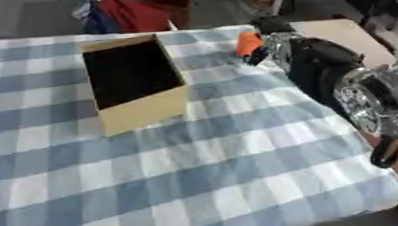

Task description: Pick up objects on the table and place them in the box.

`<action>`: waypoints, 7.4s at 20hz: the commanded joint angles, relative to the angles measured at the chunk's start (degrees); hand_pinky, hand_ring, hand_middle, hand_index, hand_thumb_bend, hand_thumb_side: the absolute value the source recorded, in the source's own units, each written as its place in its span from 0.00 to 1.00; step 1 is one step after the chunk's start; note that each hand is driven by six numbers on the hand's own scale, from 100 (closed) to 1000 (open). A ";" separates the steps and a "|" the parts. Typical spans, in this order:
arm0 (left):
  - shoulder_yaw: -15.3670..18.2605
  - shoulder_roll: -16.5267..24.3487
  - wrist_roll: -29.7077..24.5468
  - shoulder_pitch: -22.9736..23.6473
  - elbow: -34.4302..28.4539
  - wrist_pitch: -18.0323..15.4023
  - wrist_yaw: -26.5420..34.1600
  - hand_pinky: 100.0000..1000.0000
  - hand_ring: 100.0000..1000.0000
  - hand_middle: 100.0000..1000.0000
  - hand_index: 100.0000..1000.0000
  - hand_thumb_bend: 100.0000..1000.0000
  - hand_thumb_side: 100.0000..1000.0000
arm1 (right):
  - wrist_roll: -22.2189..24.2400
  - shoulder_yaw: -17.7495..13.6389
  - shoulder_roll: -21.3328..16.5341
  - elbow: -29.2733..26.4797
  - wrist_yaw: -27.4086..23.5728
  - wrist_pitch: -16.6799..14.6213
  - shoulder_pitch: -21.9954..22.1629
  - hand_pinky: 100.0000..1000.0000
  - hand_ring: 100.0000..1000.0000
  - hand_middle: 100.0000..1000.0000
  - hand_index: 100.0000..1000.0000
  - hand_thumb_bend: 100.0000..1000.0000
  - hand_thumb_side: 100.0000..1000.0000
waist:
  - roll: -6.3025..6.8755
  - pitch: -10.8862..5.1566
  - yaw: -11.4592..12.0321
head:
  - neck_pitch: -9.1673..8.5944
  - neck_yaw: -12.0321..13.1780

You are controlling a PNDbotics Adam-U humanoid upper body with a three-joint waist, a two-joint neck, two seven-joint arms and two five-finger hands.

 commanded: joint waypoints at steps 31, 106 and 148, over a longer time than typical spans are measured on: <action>0.43 -0.56 0.11 -0.64 -0.94 -0.33 -0.48 0.79 0.60 0.55 0.74 0.00 0.53 | -3.74 0.20 -2.32 -0.37 -0.87 1.85 0.20 0.73 0.80 0.84 0.92 0.00 0.29 | 1.56 0.56 0.48 | -1.31 0.01; 1.35 -0.60 1.55 -0.24 -0.94 0.55 -0.30 0.80 0.61 0.56 0.74 0.00 0.54 | -0.55 1.12 11.66 -25.13 20.74 -55.69 -0.96 0.63 0.64 0.71 0.80 0.17 0.32 | 0.79 -1.31 0.40 | -0.63 -0.50; 1.89 -0.17 3.40 0.51 -0.94 2.10 -0.13 0.80 0.61 0.56 0.74 0.00 0.56 | 9.83 -17.79 0.30 -32.36 9.92 -40.17 -1.19 0.73 0.74 0.89 0.98 0.77 0.43 | 0.55 -2.15 -1.28 | -0.68 0.39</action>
